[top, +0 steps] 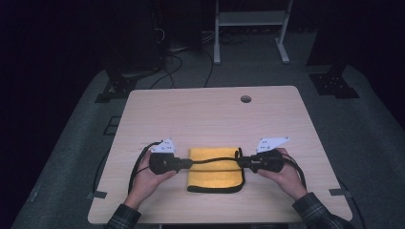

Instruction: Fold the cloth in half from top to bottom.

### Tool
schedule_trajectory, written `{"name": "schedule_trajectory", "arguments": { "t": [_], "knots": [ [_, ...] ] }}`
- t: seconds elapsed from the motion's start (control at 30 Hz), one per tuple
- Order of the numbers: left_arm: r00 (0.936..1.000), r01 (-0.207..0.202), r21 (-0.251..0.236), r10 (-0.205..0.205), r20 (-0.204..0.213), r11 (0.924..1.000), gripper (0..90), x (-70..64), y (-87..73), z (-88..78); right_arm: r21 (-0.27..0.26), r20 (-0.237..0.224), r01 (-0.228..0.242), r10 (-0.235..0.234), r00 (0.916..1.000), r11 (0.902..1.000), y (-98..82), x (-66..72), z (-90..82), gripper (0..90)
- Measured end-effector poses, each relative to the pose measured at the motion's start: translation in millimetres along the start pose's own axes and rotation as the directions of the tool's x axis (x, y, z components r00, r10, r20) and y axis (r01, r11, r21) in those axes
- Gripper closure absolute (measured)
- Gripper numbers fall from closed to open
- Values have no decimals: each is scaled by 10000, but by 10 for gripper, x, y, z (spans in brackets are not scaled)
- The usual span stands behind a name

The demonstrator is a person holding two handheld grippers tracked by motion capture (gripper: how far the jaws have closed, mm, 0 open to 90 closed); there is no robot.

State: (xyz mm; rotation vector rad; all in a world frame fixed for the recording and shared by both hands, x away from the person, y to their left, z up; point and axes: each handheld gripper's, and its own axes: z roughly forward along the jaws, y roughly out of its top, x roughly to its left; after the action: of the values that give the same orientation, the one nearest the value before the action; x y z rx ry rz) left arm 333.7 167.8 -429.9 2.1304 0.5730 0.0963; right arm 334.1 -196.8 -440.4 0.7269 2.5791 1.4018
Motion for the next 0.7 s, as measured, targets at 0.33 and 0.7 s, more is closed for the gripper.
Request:
{"name": "schedule_trajectory", "arguments": {
  "t": [0.33, 0.7],
  "knots": [
    [9997, -29, 512, 17, 243, 9987, 851, -114, -134, 23, 496, -167, 261, -253, 9995, 9984, -112, 146, 37, 771],
    [9993, -5, 1120, -38, 378, 9937, 828, -128, -223, 109, 1110, -246, 342, -316, 9992, 9932, -219, 195, 112, 724]
  ]
}}
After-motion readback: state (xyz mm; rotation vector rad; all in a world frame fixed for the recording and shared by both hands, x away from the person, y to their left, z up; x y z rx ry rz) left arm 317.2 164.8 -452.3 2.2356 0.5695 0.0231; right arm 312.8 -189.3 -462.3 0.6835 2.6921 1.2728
